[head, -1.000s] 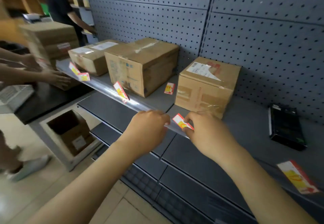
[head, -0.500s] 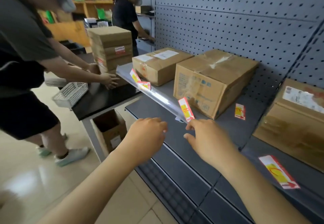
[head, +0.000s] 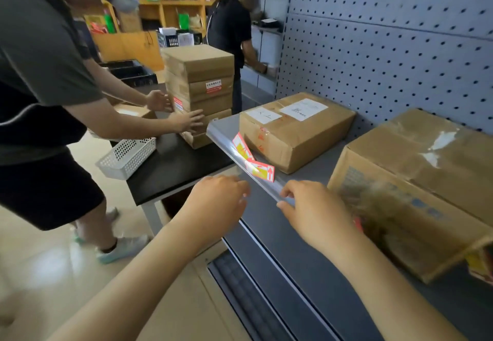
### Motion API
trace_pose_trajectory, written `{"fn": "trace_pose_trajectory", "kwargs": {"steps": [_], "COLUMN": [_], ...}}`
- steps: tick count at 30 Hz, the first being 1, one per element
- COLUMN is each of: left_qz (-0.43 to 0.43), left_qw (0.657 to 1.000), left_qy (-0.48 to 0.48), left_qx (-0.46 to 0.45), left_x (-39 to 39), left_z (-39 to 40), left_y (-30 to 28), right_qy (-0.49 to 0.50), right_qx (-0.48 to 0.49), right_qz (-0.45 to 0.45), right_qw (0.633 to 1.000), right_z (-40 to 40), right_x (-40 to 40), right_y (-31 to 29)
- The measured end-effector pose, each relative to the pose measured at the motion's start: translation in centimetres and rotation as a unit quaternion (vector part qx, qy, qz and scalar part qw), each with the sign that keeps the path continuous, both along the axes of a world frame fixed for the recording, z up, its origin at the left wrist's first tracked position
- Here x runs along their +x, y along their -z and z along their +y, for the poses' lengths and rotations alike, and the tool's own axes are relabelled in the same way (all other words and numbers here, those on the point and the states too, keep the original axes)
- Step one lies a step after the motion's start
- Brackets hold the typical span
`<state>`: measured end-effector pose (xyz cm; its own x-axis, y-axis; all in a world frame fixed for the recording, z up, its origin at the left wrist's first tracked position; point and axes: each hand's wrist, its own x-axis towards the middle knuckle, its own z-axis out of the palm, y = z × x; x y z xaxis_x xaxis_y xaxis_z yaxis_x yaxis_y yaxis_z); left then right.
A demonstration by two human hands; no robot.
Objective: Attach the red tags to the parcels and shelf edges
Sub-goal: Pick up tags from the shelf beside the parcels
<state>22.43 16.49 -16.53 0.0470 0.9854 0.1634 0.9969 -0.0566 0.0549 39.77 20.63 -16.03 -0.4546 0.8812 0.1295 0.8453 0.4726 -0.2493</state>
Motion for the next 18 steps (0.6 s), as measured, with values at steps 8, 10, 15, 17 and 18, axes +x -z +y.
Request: {"fn": "trace_pose_trajectory", "kwargs": {"steps": [8, 10, 15, 17, 18], "left_qz": [-0.009, -0.016, -0.011, -0.019, -0.022], "left_qw": [0.999, 0.998, 0.992, 0.989, 0.987], "left_qy": [0.028, 0.052, 0.124, 0.148, 0.160], "left_qx": [-0.013, -0.008, -0.011, -0.010, -0.013], "left_x": [-6.2, -7.7, -11.0, -11.7, -12.0], "left_z": [5.9, 7.4, 10.7, 11.6, 12.0], "left_y": [1.3, 1.2, 0.9, 0.7, 0.7], "right_qy": [0.077, 0.114, 0.222, 0.252, 0.265], "right_qx": [-0.002, 0.008, 0.022, 0.023, 0.022], "right_qz": [0.003, -0.009, -0.022, -0.027, -0.031], "right_qw": [0.997, 0.993, 0.975, 0.967, 0.964], "right_z": [5.1, 6.0, 7.0, 7.1, 7.1], "right_x": [-5.4, -6.7, -9.1, -9.7, -10.0], "right_y": [1.1, 1.3, 1.1, 1.0, 1.0]}}
